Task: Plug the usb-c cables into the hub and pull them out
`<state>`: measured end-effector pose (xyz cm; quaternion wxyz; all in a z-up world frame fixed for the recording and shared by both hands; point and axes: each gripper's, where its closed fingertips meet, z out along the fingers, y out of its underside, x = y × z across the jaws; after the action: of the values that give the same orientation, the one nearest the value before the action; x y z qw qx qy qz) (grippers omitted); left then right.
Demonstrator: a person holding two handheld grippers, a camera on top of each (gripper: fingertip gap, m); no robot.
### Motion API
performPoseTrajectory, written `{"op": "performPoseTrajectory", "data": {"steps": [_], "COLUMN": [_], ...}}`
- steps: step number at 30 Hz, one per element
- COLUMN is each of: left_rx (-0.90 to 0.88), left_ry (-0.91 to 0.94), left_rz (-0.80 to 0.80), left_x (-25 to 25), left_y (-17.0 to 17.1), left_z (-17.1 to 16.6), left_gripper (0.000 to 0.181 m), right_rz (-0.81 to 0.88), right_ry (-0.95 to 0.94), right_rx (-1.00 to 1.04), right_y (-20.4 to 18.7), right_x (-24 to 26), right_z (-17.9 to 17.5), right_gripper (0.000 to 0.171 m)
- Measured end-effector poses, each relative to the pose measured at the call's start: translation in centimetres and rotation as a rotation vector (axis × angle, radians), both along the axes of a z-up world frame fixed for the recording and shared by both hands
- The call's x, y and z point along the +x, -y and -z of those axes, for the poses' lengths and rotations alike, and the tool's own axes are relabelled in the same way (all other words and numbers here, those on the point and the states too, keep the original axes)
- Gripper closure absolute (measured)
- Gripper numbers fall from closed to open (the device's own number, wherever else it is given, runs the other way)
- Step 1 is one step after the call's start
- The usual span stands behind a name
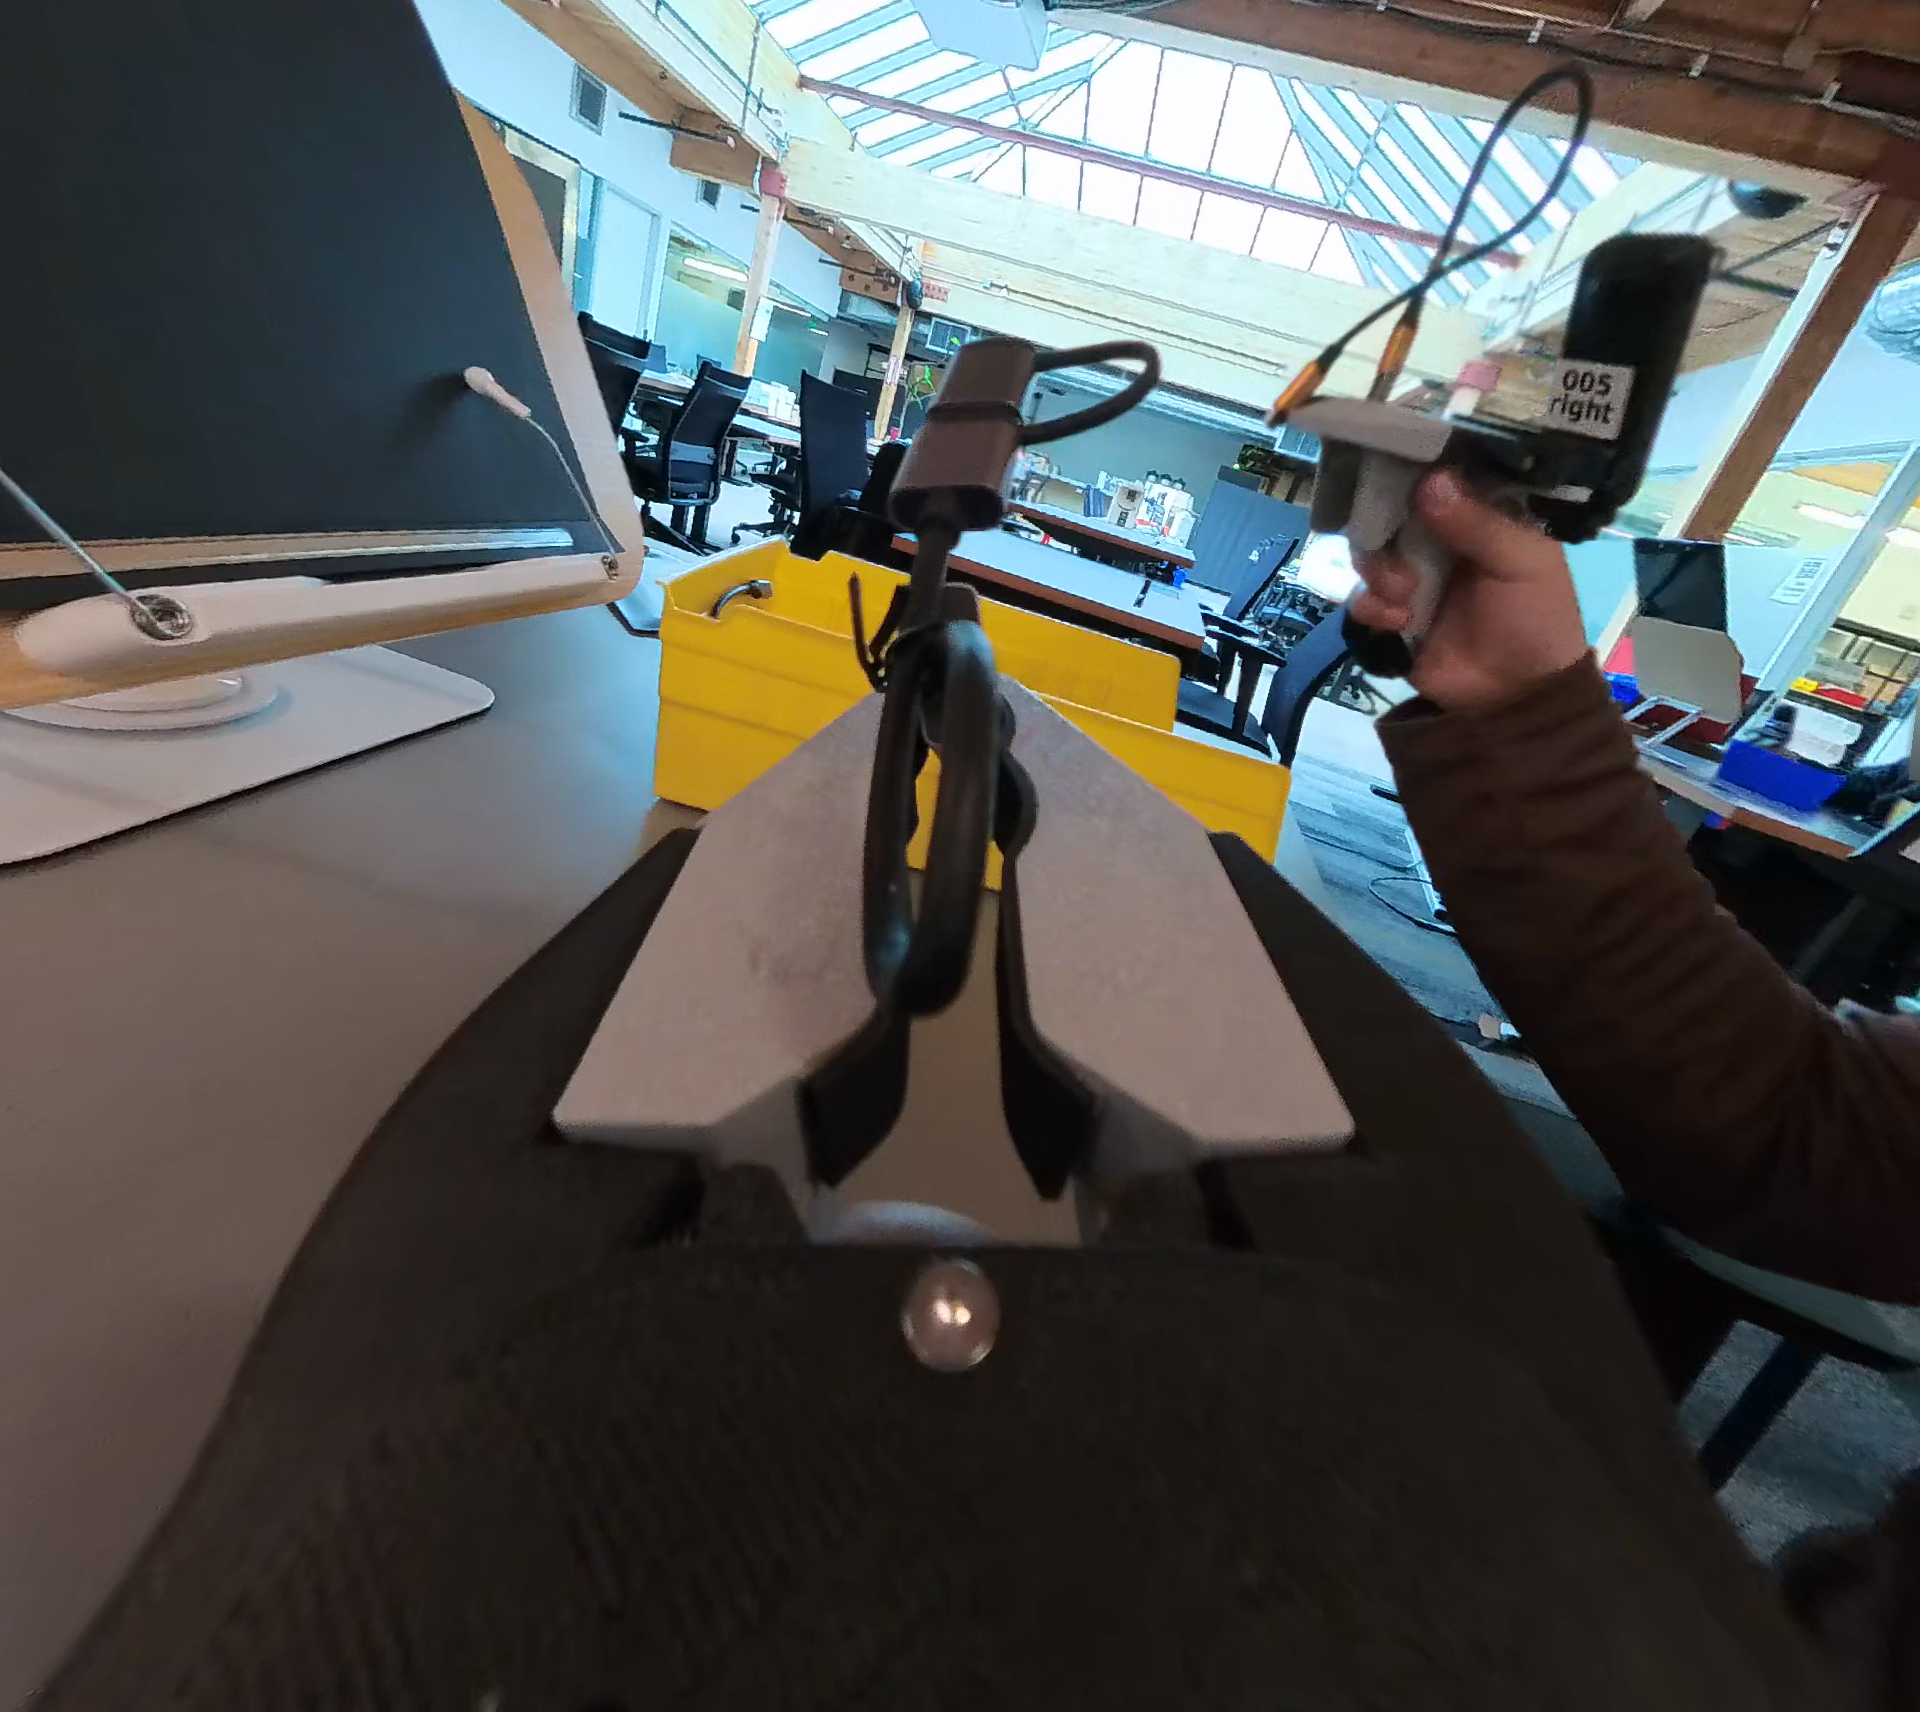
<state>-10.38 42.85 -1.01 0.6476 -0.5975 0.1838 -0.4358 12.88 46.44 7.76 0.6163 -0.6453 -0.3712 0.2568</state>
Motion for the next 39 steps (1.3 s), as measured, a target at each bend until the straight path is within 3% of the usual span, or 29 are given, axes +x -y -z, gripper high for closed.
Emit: {"op": "performPoseTrajectory", "data": {"steps": [15,18,23,26,30,34,39], "left_rx": [-0.103,-0.102,-0.074,-0.023,0.050,0.091,0.136], "left_ry": [-0.074,-0.064,-0.043,-0.048,-0.017,0.003,0.042], "left_rz": [-0.055,-0.063,-0.003,0.121,0.307,0.384,0.459], "left_x": [-0.4,-0.5,-0.1,1.8,4.2,5.0,5.4], "left_y": [-1.7,-1.7,-0.9,0.8,3.7,5.2,6.7], "left_z": [3.3,3.2,2.8,2.2,1.1,0.4,-0.6], "left_gripper": [0.174,0.175,0.174,0.174,0.174,0.174,0.174], "right_rz": [0.037,0.100,0.092,-0.046,-0.374,-0.633,-0.666], "right_ry": [0.471,0.469,0.289,0.173,0.095,0.182,0.302], "right_rx": [-0.481,-0.503,-0.396,-0.307,-0.265,-0.324,-0.308], "right_y": [-1.6,-2.2,-2.2,-0.3,4.8,9.6,11.1], "right_x": [5.1,6.2,5.6,2.9,-3.2,-9.5,-15.5], "right_z": [12.5,12.5,8.5,5.6,3.8,6.2,10.2], "right_gripper": [0.168,0.167,0.156,0.147,0.134,0.124,0.133]}}
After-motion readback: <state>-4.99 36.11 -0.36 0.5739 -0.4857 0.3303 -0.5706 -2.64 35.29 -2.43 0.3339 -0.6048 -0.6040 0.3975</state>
